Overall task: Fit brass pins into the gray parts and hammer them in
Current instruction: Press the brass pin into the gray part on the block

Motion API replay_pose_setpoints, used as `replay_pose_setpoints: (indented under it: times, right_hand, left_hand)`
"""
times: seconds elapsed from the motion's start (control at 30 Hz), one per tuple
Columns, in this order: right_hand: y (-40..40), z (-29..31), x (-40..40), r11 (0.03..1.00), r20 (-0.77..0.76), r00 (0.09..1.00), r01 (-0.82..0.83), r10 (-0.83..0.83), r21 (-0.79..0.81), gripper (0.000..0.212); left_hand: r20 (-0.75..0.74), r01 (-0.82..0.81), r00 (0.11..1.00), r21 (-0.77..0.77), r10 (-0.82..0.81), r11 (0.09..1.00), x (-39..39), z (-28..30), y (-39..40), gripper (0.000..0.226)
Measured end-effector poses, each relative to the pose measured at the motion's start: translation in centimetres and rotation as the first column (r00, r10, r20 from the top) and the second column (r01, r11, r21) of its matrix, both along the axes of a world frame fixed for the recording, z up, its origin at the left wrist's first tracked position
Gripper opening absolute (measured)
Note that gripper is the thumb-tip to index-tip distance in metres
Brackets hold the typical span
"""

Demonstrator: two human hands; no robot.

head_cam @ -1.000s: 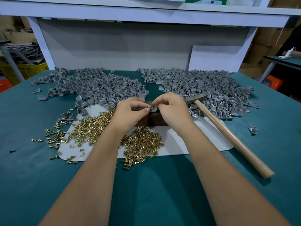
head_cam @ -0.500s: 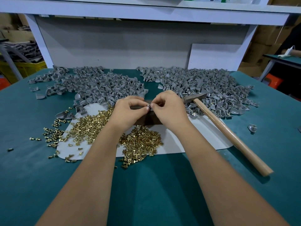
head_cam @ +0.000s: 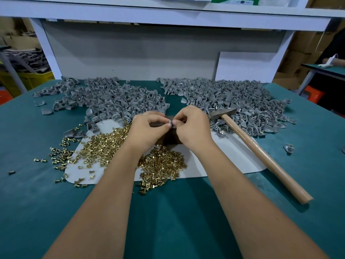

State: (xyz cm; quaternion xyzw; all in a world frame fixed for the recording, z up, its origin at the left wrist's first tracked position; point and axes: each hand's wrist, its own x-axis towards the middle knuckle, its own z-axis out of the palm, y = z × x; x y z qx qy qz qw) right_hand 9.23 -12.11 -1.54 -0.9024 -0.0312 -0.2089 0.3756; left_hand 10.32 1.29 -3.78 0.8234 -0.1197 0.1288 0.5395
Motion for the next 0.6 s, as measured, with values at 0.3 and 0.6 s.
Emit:
replay_pose_setpoints:
  times: [0.3, 0.6]
  right_hand:
    - [-0.08, -0.51, -0.31, 1.0, 0.057, 0.998, -0.013, 0.011, 0.022, 0.014]
    - [-0.8, 0.23, -0.27, 0.97, -0.046, 0.999, -0.015, 0.027, 0.242, 0.02]
  left_hand:
    - [-0.006, 0.006, 1.0, -0.021, -0.006, 1.0, -0.01, -0.06, -0.03, 0.014]
    - [-0.039, 0.001, 0.999, -0.01, -0.002, 1.0, -0.13, 0.26, 0.02, 0.013]
